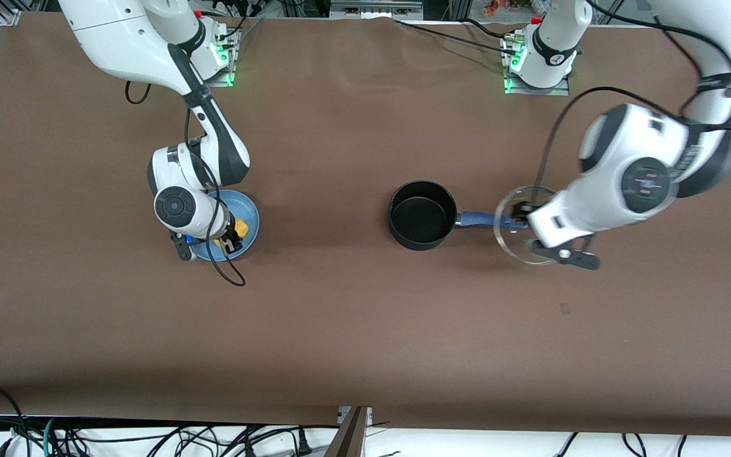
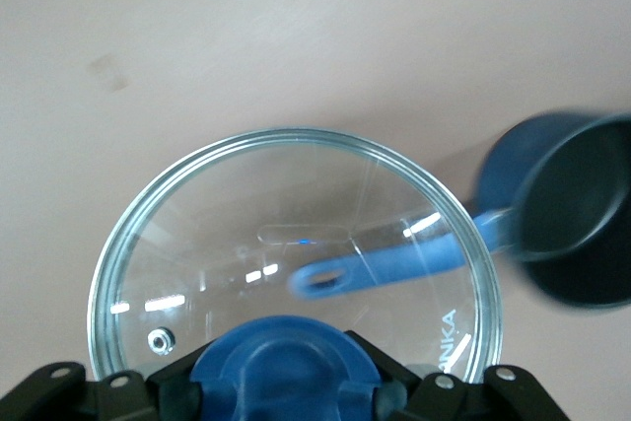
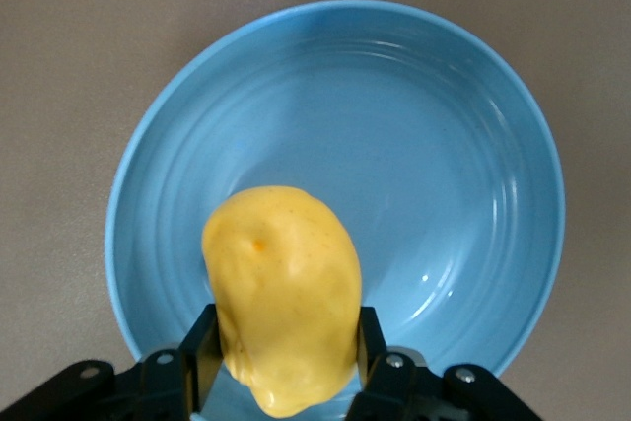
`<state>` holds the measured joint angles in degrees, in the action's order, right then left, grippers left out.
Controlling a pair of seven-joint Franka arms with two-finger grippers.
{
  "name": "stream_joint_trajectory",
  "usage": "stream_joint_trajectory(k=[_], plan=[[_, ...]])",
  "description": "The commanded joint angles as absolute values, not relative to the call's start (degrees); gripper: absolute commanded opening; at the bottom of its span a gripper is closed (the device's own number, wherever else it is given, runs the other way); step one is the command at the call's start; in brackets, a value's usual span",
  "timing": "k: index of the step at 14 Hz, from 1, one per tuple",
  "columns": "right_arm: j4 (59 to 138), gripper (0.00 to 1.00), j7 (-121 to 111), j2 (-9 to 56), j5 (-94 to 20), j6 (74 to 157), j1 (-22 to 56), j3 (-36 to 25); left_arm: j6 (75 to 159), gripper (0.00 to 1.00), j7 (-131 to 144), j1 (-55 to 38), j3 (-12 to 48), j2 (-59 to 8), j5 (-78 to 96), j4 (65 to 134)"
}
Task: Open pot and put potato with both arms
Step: 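Lift the lid with the left gripper while the right gripper carries the potato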
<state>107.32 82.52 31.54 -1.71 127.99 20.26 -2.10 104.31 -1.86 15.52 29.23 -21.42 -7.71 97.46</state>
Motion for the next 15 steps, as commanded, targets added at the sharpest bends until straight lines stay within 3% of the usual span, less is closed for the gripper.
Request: stream_joint_trajectory(k=[1, 6, 9, 15], plan=[[109.07, 0.30, 79.64, 30.76, -1.76, 129.99, 20.57, -2.37, 106.77, 0.00, -12.01, 22.21, 29.97, -16.70, -9.05, 106.33], [103.65, 0.30, 72.51, 27.60, -1.23, 125.53, 20.65, -2.20, 127.25, 0.00, -27.06, 33.92, 29.97, -18.88, -11.25, 117.77], [92.85, 0.30, 72.33, 28.47, -1.58, 116.66, 25.38, -1.85, 129.28, 0.00, -27.68, 37.25, 29.53, -26.07, -11.60, 115.32], [75.78, 0.30, 73.21, 38.92, -2.11, 119.26, 38.13, -0.53, 129.11, 0.00, -29.27, 37.70, 29.53, -29.70, -16.25, 112.85]])
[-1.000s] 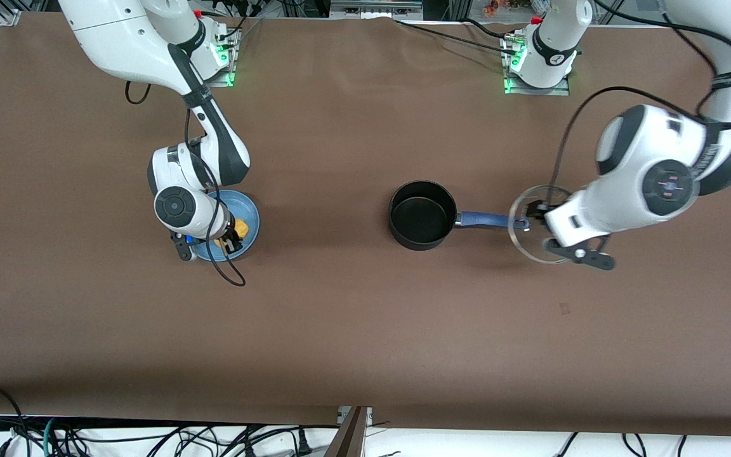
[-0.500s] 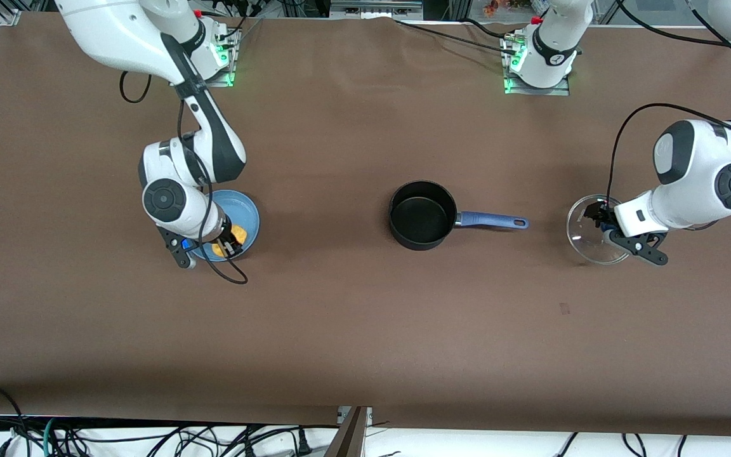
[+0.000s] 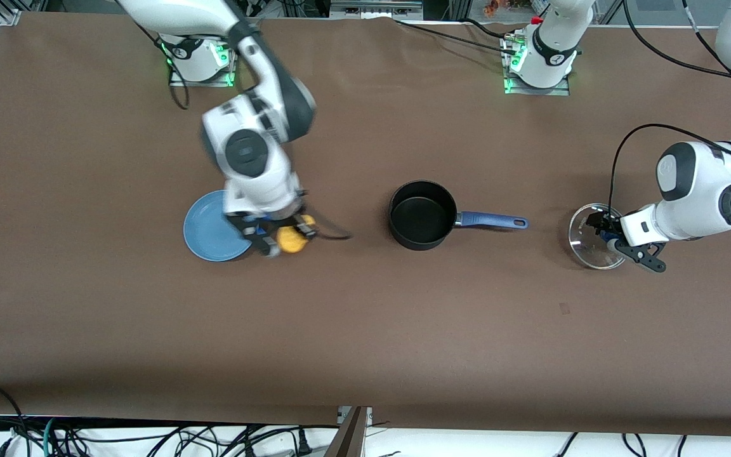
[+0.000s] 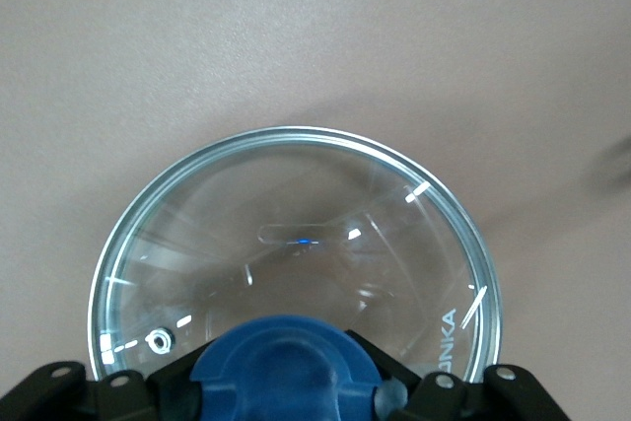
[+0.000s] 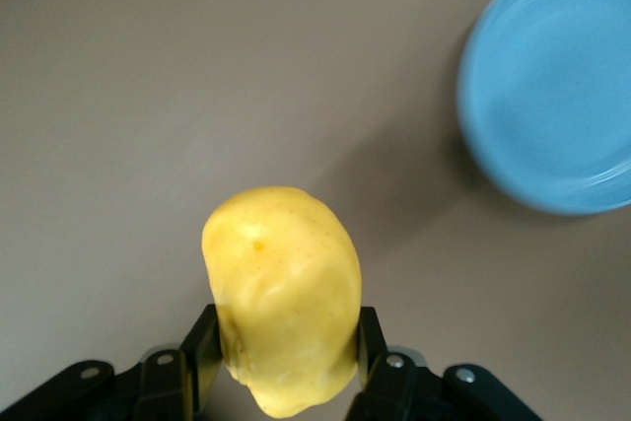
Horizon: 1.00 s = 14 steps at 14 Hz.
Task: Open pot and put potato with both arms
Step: 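Lift the lid with the left gripper while the right gripper carries the potato, then lower the potato into the pot and open the right gripper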
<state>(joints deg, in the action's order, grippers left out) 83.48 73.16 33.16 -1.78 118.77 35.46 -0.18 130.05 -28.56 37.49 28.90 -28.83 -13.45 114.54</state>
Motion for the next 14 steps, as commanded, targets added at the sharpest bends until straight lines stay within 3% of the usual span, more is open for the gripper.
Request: stream_joint_trajectory(k=[1, 2, 3, 4, 9, 14], plan=[[74.37, 0.30, 73.39, 40.24, -2.11, 121.01, 40.32, -0.53, 128.94, 0.25, -29.18, 37.71, 29.53, -30.49, -17.30, 111.98], [73.83, 0.30, 73.48, 41.21, -2.11, 123.37, 42.17, -0.53, 128.94, 0.53, -29.09, 37.71, 29.53, -31.02, -17.40, 111.80], [73.83, 0.30, 74.00, 41.66, -2.20, 126.10, 43.41, -0.44, 128.85, 0.90, -29.09, 37.71, 29.53, -31.20, -17.40, 111.54], [73.83, 0.30, 74.61, 41.83, -2.37, 128.30, 43.94, 0.00, 128.85, 1.00, -29.35, 38.23, 29.62, -31.55, -17.40, 111.36], [73.39, 0.30, 75.15, 45.43, -2.46, 136.66, 45.25, 5.71, 124.65, 1.00, -29.27, 38.23, 30.14, -30.94, -17.05, 108.56], [73.39, 0.30, 75.06, 48.16, -2.55, 139.57, 47.46, 5.89, 102.52, 1.00, -28.66, 38.06, 35.51, -29.80, -8.91, 92.58]])
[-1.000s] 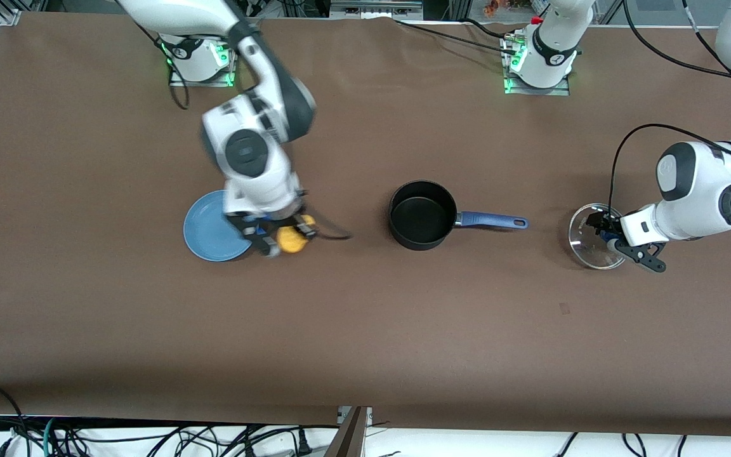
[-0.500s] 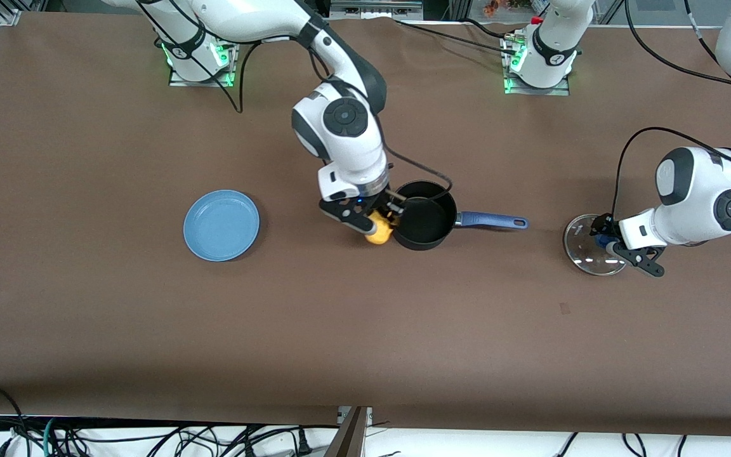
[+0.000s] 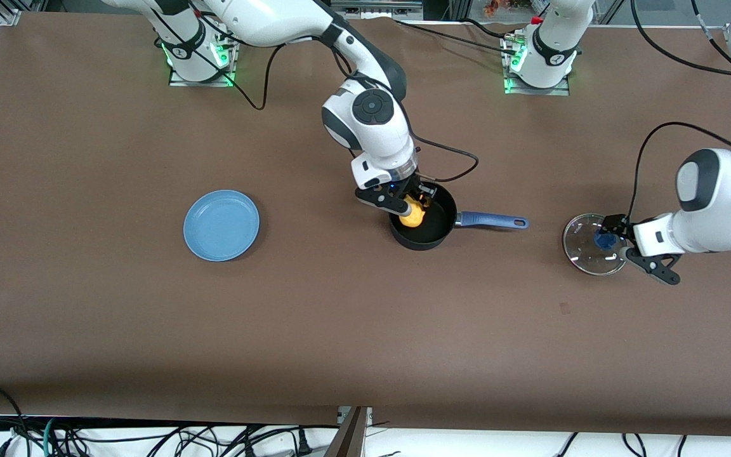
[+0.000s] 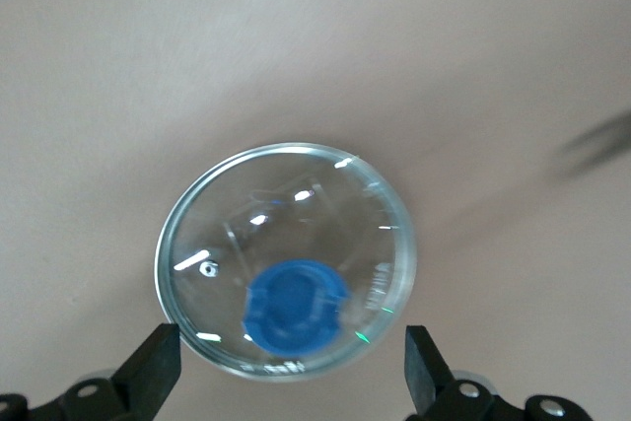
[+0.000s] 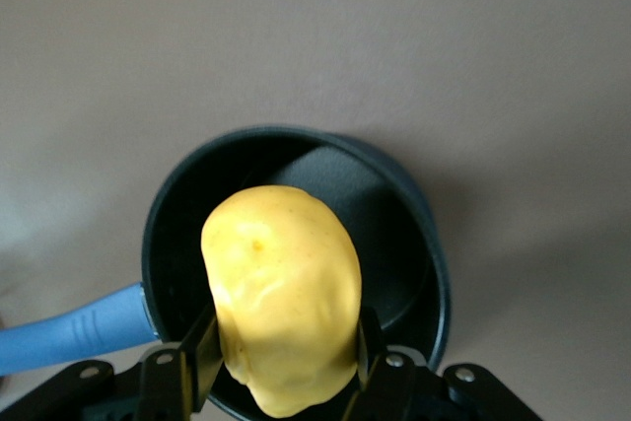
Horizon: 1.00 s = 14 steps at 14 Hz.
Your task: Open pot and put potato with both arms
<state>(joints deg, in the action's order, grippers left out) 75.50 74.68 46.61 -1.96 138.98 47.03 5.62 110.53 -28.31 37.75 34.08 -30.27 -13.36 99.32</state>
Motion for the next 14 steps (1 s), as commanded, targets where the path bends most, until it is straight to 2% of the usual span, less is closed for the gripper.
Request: stream_joint_trajectory(k=[1, 3, 5, 6, 9, 11, 14], plan=[[73.30, 0.34, 74.80, 48.16, -2.55, 139.57, 47.37, 5.89, 99.35, 1.00, -28.65, 37.80, 35.51, -28.58, -7.75, 90.11], [72.43, 1.00, 74.71, 48.08, -2.37, 139.13, 47.46, 5.80, 95.03, 1.00, -28.39, 37.70, 37.16, -25.68, -7.47, 87.72], [71.55, 1.00, 74.36, 47.64, -2.37, 136.95, 47.29, 5.80, 92.30, 1.00, -25.33, 37.79, 38.23, -21.55, -7.38, 87.28], [69.72, 1.00, 74.01, 47.46, -2.11, 132.76, 47.02, 5.71, 90.89, 1.00, -24.09, 37.62, 38.67, -19.36, -7.30, 87.19], [63.47, 1.00, 63.86, 46.15, -1.85, 113.09, 44.31, 5.01, 86.85, 1.00, -20.85, 37.62, 42.44, -15.48, -7.73, 86.05], [63.46, 1.00, 56.98, 42.91, -1.67, 107.77, 40.97, 4.92, 85.87, 1.00, -15.85, 37.44, 45.52, -12.76, -8.17, 86.13], [63.63, 1.00, 45.31, 37.80, 0.17, 99.00, 37.19, 2.21, 81.23, 1.00, -11.79, 27.46, 42.47, -12.31, -12.54, 84.39]])
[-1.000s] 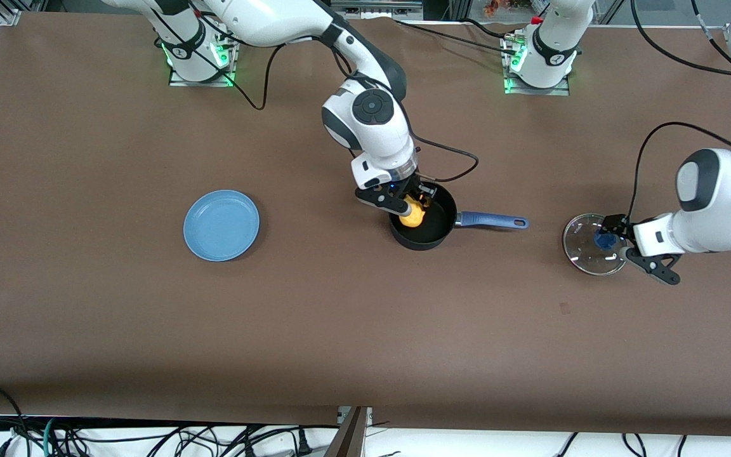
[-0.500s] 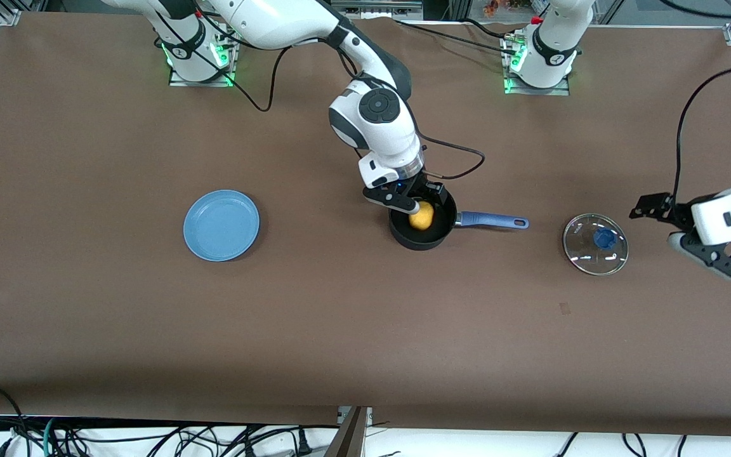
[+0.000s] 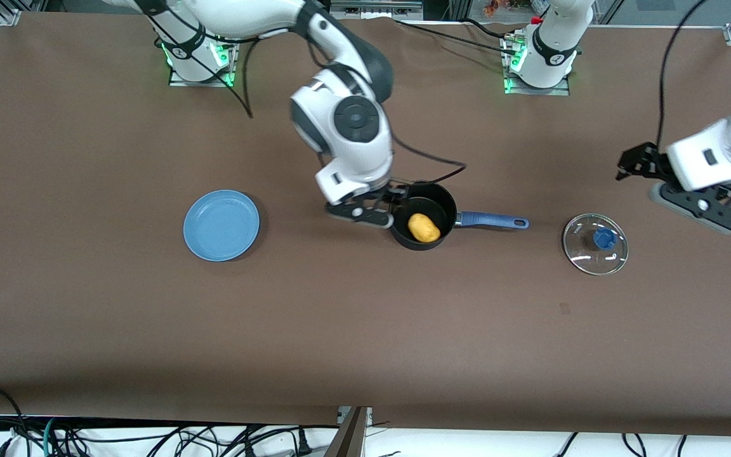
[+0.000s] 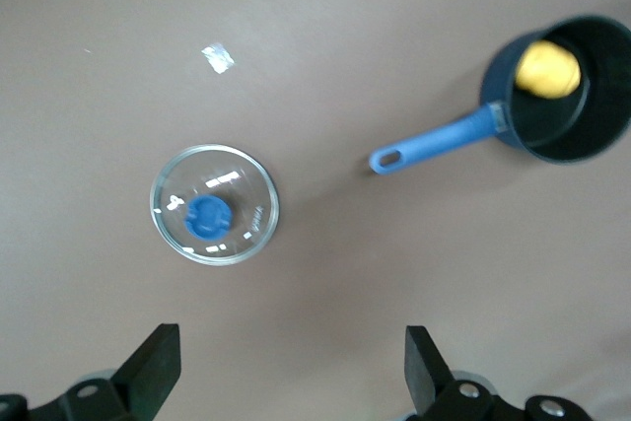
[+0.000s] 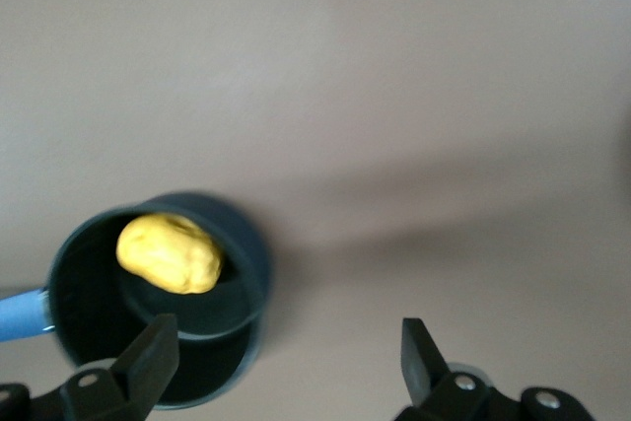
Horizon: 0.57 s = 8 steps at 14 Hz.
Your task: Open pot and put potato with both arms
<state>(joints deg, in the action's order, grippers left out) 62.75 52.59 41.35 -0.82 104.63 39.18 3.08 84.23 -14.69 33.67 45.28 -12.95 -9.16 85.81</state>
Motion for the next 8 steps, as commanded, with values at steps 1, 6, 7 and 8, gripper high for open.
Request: stream_joint_trajectory(k=[1, 6, 7, 8], plan=[[63.72, 1.00, 41.35, 36.14, 0.18, 95.40, 36.83, 1.07, 81.04, 1.00, -10.39, 24.20, 39.75, -12.13, -13.26, 83.16], [63.81, 1.00, 24.64, 29.72, 0.09, 85.70, 31.67, -7.65, 81.65, 1.00, -10.37, 3.55, 15.60, -7.48, -11.35, 84.63], [63.98, 1.00, 20.43, 28.49, 0.09, 84.13, 28.33, -7.39, 81.91, 1.00, -10.20, 2.47, 13.21, -6.17, -6.81, 86.03], [63.90, 1.00, 15.69, 27.26, -0.35, 82.72, 25.08, -7.30, 83.39, 1.00, -10.11, 2.46, 11.36, -4.76, -3.20, 88.22]])
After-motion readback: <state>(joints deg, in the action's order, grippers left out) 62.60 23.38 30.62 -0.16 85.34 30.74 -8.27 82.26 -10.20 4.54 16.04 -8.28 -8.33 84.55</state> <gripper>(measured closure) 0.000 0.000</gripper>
